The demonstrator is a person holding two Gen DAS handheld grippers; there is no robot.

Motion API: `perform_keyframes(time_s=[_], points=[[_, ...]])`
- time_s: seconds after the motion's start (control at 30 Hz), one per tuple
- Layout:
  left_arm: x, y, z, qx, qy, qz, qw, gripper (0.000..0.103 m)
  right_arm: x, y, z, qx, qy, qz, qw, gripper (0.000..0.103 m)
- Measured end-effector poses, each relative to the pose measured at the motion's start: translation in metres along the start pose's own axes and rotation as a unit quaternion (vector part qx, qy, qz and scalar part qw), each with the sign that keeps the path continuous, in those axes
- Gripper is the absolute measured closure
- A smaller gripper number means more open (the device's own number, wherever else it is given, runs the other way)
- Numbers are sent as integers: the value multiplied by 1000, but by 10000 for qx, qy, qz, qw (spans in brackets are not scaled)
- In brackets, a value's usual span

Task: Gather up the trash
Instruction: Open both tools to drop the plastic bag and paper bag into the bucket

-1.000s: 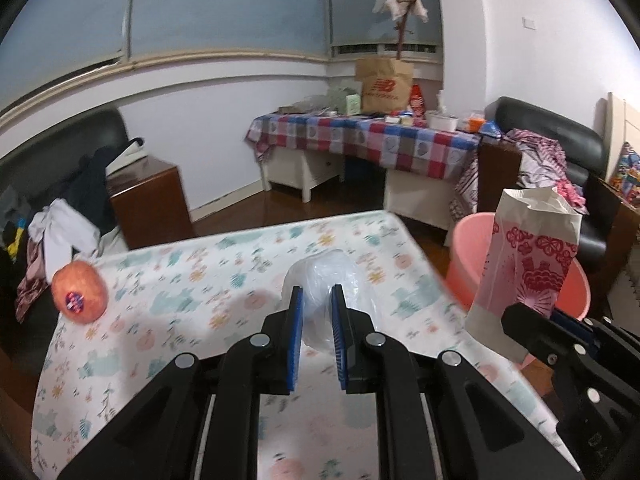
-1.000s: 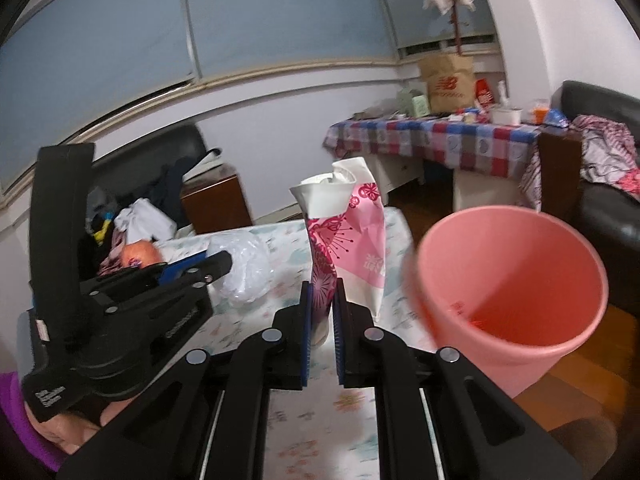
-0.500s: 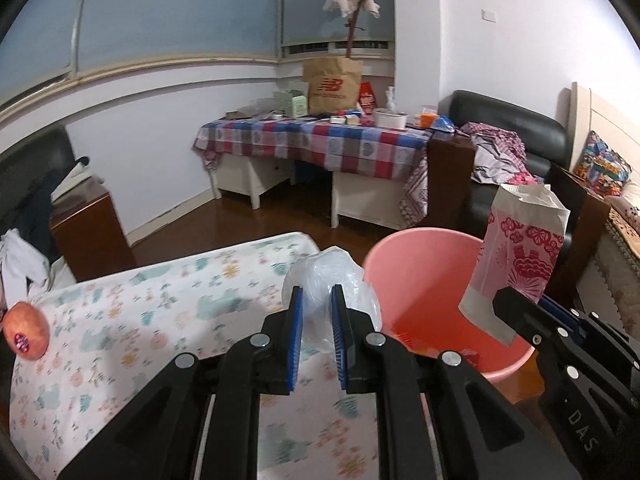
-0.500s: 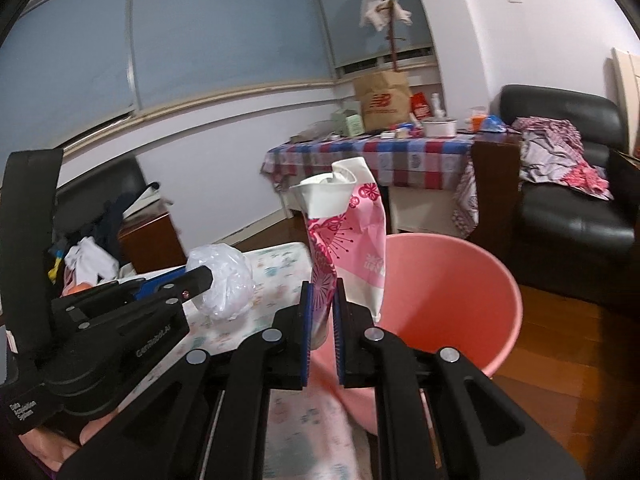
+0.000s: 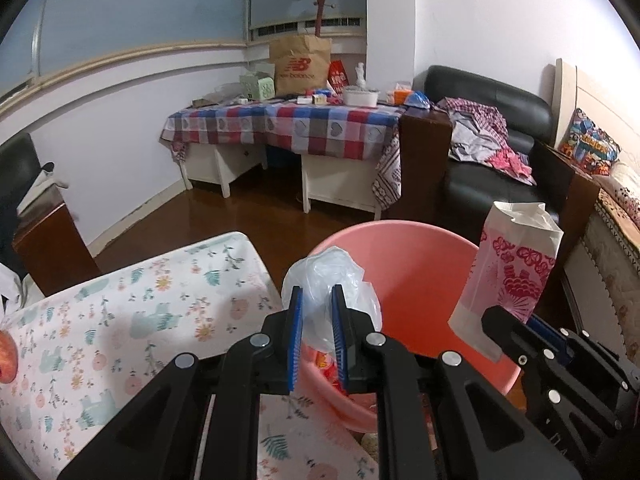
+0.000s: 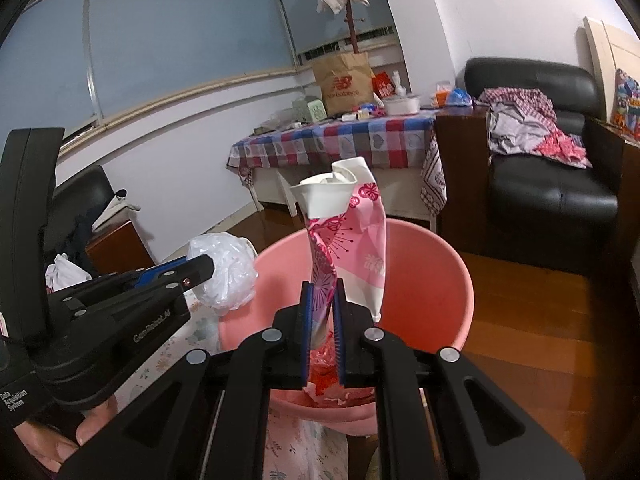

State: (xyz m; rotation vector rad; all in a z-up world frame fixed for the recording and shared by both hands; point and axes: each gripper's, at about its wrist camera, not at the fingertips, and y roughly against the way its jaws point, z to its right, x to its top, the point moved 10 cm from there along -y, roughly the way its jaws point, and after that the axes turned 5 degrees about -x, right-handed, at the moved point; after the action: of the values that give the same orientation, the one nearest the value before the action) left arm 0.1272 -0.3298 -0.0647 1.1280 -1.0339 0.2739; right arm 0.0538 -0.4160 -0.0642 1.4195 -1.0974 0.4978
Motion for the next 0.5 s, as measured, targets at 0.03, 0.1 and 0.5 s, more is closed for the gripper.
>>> perform_keyframes(time_s=[0.03, 0.1, 0.5], points=[[0, -4, 2, -12, -10, -33, 10000, 90, 0, -4, 2, 4, -35, -41, 10000, 93], [1, -11, 4, -8, -50, -71, 10000, 90, 0, -10, 7, 15, -98, -107, 9999, 93], [-4, -47, 14, -105, -171, -410, 9990, 89, -6, -49, 15, 57, -255, -600, 9979, 93]])
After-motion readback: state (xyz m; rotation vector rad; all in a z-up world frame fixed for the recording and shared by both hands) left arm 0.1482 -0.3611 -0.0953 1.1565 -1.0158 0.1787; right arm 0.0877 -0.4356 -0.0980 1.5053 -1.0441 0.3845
